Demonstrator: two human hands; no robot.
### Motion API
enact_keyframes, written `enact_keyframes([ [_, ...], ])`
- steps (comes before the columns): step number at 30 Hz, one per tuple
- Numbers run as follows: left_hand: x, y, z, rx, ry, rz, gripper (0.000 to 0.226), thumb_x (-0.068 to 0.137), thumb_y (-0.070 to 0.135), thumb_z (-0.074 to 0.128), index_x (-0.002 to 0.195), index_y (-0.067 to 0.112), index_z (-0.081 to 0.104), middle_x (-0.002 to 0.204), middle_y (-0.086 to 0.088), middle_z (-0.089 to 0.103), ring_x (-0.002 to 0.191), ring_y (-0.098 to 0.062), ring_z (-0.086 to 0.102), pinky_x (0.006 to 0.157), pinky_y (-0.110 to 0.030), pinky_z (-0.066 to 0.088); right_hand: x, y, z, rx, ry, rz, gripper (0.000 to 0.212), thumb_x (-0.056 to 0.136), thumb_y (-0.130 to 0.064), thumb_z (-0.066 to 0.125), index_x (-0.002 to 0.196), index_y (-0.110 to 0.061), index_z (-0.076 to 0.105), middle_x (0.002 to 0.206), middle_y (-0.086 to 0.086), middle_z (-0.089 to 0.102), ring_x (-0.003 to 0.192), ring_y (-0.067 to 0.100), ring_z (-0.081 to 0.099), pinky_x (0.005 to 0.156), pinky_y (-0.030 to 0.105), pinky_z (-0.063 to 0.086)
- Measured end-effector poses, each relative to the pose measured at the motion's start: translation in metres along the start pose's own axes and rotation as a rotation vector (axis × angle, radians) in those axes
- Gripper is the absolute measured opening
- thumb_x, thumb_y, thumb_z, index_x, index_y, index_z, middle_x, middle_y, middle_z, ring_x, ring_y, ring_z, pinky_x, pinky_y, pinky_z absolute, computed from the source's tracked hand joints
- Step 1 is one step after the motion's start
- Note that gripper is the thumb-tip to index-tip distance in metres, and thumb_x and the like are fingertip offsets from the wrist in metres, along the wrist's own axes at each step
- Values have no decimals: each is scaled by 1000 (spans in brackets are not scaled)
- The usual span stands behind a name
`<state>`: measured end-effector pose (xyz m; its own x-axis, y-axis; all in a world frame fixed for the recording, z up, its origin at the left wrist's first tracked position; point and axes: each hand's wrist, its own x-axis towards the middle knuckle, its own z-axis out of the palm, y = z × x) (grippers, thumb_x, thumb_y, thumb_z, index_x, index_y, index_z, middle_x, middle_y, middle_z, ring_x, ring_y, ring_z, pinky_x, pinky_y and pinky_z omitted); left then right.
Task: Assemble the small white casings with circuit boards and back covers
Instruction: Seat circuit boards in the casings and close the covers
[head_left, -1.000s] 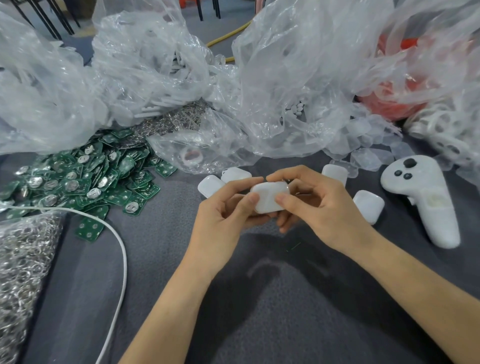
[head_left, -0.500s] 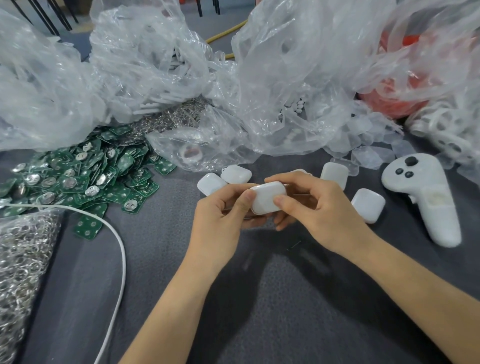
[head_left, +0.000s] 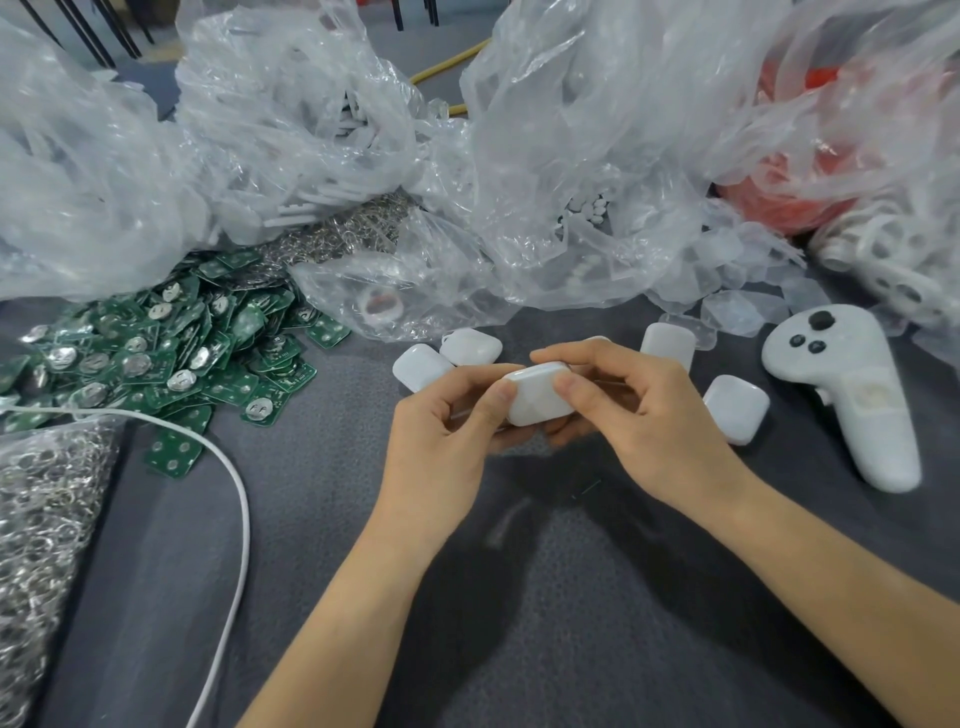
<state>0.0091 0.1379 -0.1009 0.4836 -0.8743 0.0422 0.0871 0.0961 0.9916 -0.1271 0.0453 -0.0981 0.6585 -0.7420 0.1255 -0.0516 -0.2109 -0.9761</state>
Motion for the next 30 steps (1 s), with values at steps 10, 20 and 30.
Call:
enact_keyframes([
  [10, -2, -2, 2, 122, 64, 62, 25, 93, 4, 57, 87, 23, 73, 84, 5, 74, 82, -11, 71, 69, -24, 58, -2, -3, 6, -55, 48, -26, 18, 92, -10, 57, 107, -12, 67, 85, 1, 71, 65, 18, 70, 62, 27, 58],
  [20, -4, -2, 4, 199, 21, 106, 15, 88, 9, 65, 85, 23, 68, 77, 5, 71, 70, -11, 69, 61, -19, 53, -2, -5, 8, -182, 32, -64, 13, 92, -17, 60, 102, -21, 69, 89, -9, 71, 79, 8, 70, 69, 30, 59],
  [30, -1, -1, 3, 136, 85, 60, 16, 86, 15, 66, 83, 30, 71, 78, 5, 73, 73, -10, 70, 61, -22, 56, 1, -6, 4, 59, -104, 32, 28, 89, -6, 62, 111, -23, 64, 91, 3, 72, 72, 18, 71, 66, 20, 56],
])
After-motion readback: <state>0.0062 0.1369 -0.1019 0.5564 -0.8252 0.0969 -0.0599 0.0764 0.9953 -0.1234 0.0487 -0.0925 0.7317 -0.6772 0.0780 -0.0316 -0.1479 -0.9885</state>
